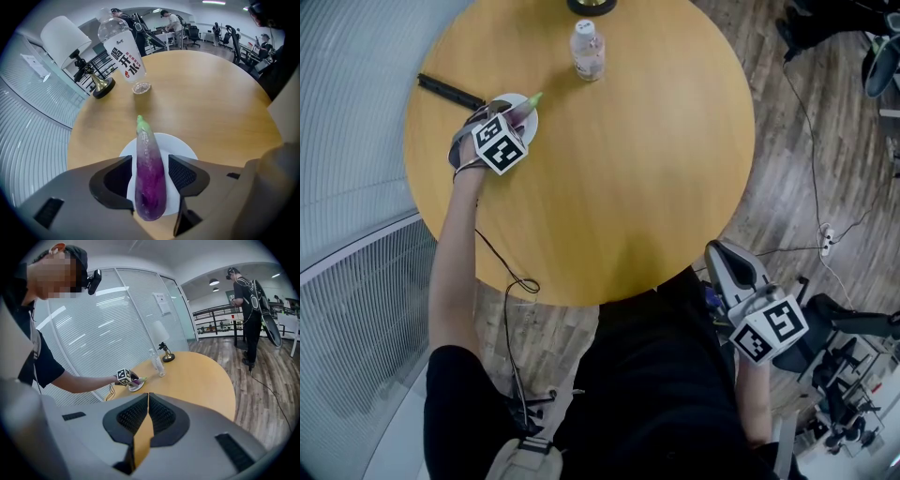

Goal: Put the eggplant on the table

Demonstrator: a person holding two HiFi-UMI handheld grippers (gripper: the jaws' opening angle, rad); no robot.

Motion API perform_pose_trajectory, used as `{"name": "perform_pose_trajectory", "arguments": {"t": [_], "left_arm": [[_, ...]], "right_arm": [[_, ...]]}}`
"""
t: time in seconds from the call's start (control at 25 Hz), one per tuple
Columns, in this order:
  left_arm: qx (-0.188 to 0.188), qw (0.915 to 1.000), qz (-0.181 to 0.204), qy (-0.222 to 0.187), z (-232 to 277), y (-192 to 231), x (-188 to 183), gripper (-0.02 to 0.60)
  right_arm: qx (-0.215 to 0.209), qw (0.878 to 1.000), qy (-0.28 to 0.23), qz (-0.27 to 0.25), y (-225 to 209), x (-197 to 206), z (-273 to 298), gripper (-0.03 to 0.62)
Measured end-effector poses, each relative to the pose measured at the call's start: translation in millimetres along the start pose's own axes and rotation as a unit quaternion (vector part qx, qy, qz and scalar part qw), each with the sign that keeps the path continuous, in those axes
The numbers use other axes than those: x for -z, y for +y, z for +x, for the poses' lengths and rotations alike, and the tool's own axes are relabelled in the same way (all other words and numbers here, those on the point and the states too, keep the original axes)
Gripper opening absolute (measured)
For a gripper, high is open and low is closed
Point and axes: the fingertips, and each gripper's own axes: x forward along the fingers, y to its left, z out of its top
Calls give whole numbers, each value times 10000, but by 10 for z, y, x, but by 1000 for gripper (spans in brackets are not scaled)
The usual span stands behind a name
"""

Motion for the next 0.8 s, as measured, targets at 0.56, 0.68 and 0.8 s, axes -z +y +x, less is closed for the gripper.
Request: {"name": "perform_pose_trajectory", "arguments": {"t": [0.56,0.68,0.8], "left_arm": [[-229,9997,-83,-103,-362,40,-76,250],[-322,9992,-148,-181,-529,48,-94,249],[-401,9988,-212,-173,-690,23,-79,248]], "right_arm": [[-90,9997,-220,-87,38,-34,-127,18],[-164,9993,-311,-151,78,-46,-158,18],[-240,9988,-360,-216,114,-38,-201,18]]}}
